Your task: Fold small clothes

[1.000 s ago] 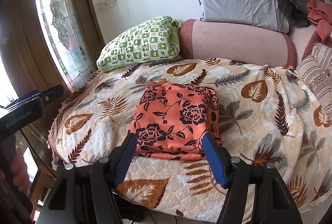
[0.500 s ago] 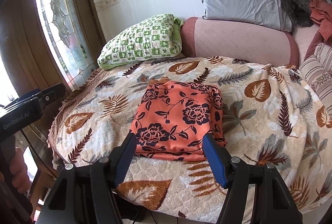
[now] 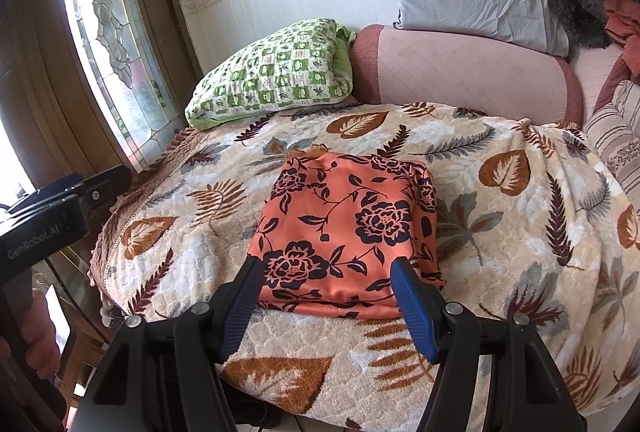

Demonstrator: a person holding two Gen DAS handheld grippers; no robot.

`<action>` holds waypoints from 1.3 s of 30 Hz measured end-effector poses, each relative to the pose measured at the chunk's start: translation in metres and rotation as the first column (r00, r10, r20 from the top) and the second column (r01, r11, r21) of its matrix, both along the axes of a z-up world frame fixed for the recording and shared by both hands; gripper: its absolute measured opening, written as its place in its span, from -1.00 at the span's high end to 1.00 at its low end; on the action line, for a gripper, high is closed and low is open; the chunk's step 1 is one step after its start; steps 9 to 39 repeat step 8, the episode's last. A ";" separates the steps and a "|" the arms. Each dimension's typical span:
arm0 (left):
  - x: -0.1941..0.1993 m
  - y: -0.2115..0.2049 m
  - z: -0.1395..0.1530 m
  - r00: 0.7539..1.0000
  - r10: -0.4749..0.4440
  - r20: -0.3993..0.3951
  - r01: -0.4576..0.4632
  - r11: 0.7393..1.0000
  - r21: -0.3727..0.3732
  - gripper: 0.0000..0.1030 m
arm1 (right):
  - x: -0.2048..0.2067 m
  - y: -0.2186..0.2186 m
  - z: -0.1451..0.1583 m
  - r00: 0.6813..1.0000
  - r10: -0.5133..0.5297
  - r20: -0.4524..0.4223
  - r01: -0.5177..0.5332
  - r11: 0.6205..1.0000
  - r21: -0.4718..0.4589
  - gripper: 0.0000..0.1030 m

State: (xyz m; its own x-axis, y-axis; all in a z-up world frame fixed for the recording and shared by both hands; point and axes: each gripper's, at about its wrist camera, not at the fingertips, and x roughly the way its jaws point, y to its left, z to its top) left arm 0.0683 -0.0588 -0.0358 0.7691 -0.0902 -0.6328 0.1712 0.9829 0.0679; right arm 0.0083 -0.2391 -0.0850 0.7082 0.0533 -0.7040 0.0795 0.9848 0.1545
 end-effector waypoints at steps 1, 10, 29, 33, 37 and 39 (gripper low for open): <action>0.001 0.000 0.000 1.000 -0.002 -0.001 0.002 1.000 -0.001 -0.73 | 0.001 0.000 0.000 1.000 0.001 0.000 -0.001 1.000 0.001 -0.35; 0.030 0.008 -0.012 0.997 -0.044 -0.069 0.036 0.993 -0.114 -0.73 | 0.020 -0.017 -0.005 1.000 -0.004 -0.007 0.005 0.999 0.044 -0.35; 0.030 0.008 -0.012 0.997 -0.044 -0.069 0.036 0.993 -0.114 -0.73 | 0.020 -0.017 -0.005 1.000 -0.004 -0.007 0.005 0.999 0.044 -0.35; 0.030 0.008 -0.012 0.997 -0.044 -0.069 0.036 0.993 -0.114 -0.73 | 0.020 -0.017 -0.005 1.000 -0.004 -0.007 0.005 0.999 0.044 -0.35; 0.030 0.008 -0.012 0.997 -0.044 -0.069 0.036 0.993 -0.114 -0.73 | 0.020 -0.017 -0.005 1.000 -0.004 -0.007 0.005 0.999 0.044 -0.35; 0.030 0.008 -0.012 0.997 -0.044 -0.069 0.036 0.993 -0.114 -0.73 | 0.020 -0.017 -0.005 1.000 -0.004 -0.007 0.005 0.999 0.044 -0.35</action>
